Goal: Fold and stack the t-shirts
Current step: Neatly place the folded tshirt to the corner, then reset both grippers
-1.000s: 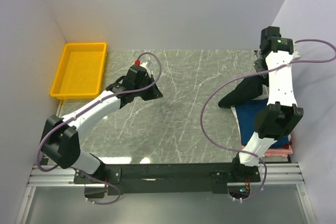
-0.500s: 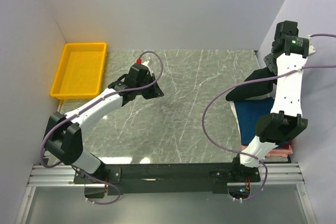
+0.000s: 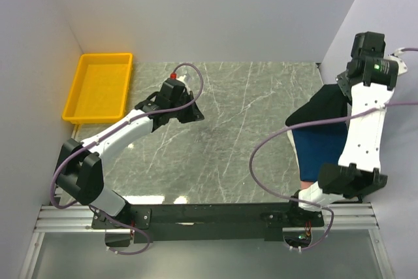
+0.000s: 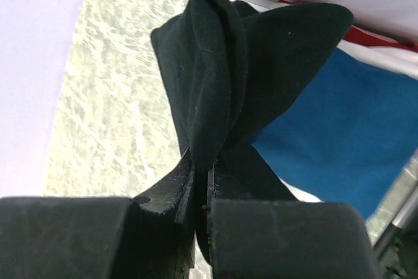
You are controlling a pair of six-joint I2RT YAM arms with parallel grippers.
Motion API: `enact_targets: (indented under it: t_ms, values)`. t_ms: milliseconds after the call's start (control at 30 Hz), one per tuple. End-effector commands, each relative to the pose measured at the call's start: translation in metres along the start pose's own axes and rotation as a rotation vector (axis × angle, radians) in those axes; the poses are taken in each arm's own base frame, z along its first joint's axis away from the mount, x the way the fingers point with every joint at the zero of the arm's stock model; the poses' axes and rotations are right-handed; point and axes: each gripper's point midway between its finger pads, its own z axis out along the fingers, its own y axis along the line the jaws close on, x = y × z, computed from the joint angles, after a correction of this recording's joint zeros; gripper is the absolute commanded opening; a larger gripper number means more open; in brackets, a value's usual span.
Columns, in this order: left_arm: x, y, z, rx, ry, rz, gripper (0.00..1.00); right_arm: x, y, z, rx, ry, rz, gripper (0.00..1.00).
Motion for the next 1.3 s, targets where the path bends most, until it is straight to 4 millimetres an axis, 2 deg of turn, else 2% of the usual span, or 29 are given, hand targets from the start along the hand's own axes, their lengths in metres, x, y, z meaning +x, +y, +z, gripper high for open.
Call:
enact_targets:
  t_ms: [0, 67, 100, 133, 167, 200, 233, 267, 300, 333, 433, 500, 600, 633, 733, 933, 1033, 1067, 1100, 1167, 1233, 1267]
  values:
    - [-0.008, -0.013, 0.0, 0.046, -0.009, 0.007, 0.04, -0.004, -0.031, -0.023, 0.023, -0.051, 0.024, 0.0]
    - [-0.006, -0.014, 0.002, 0.056, -0.002, 0.008, 0.04, 0.011, -0.047, -0.015, 0.065, -0.031, 0.019, 0.0]
    - [-0.004, -0.014, 0.004, 0.058, 0.006, 0.01, 0.04, 0.013, -0.055, -0.021, 0.057, -0.043, 0.032, 0.0]
    - [-0.003, -0.016, 0.005, 0.062, 0.01, 0.012, 0.04, 0.029, -0.067, -0.01, 0.095, -0.017, 0.025, 0.0]
    - [0.0, -0.017, 0.008, 0.066, 0.021, 0.015, 0.04, 0.032, -0.077, -0.015, 0.09, -0.03, 0.041, 0.0]
    - [0.001, -0.018, 0.009, 0.068, 0.023, 0.018, 0.04, 0.043, -0.097, -0.005, 0.166, -0.033, 0.052, 0.0]
    - [0.002, -0.02, 0.009, 0.072, 0.027, 0.022, 0.04, 0.048, -0.107, -0.004, 0.187, -0.037, 0.063, 0.05]
    - [0.006, -0.021, 0.011, 0.073, 0.035, 0.029, 0.04, 0.05, -0.118, -0.01, 0.188, -0.058, 0.082, 0.14]
    - [0.008, -0.021, 0.012, 0.076, 0.04, 0.032, 0.04, 0.061, -0.133, -0.004, 0.228, -0.042, 0.087, 0.26]
    - [0.008, -0.021, 0.013, 0.078, 0.044, 0.031, 0.04, 0.066, -0.136, -0.005, 0.217, -0.032, 0.082, 0.5]
    - [0.014, -0.025, 0.018, 0.093, 0.063, 0.034, 0.04, 0.078, -0.14, -0.008, 0.157, -0.002, 0.016, 0.65]
    - [0.016, -0.028, 0.019, 0.101, 0.065, 0.034, 0.04, 0.08, -0.136, -0.013, 0.096, 0.006, -0.035, 0.67]
    - [0.016, -0.03, 0.017, 0.109, 0.062, 0.03, 0.04, 0.08, -0.12, -0.017, -0.005, 0.015, -0.054, 0.71]
    - [0.017, -0.029, 0.017, 0.106, 0.061, 0.031, 0.04, 0.082, -0.115, -0.018, -0.039, 0.023, -0.06, 0.75]
    - [0.016, -0.028, 0.011, 0.101, 0.046, 0.035, 0.05, 0.091, -0.094, -0.019, -0.177, 0.052, -0.074, 0.82]
    - [0.01, -0.025, -0.002, 0.086, -0.001, 0.033, 0.07, 0.114, -0.056, -0.021, -0.411, 0.104, -0.122, 0.85]
    - [0.009, -0.022, -0.008, 0.074, -0.026, 0.027, 0.08, 0.136, -0.037, -0.023, -0.48, 0.135, -0.169, 0.86]
    - [0.008, -0.019, -0.009, 0.06, -0.038, 0.024, 0.09, 0.154, -0.027, -0.029, -0.513, 0.169, -0.212, 0.86]
    - [0.009, -0.016, -0.01, 0.052, -0.04, 0.023, 0.09, 0.157, -0.021, -0.03, -0.521, 0.161, -0.216, 0.86]
    - [0.009, -0.012, -0.016, 0.035, -0.054, 0.022, 0.1, 0.176, -0.009, -0.035, -0.541, 0.176, -0.251, 0.87]
    - [0.008, -0.006, -0.021, 0.011, -0.075, 0.02, 0.1, 0.204, 0.006, -0.044, -0.615, 0.222, -0.302, 0.87]
    - [0.008, -0.004, -0.024, 0.007, -0.084, 0.018, 0.1, 0.217, 0.007, -0.042, -0.623, 0.243, -0.316, 0.88]
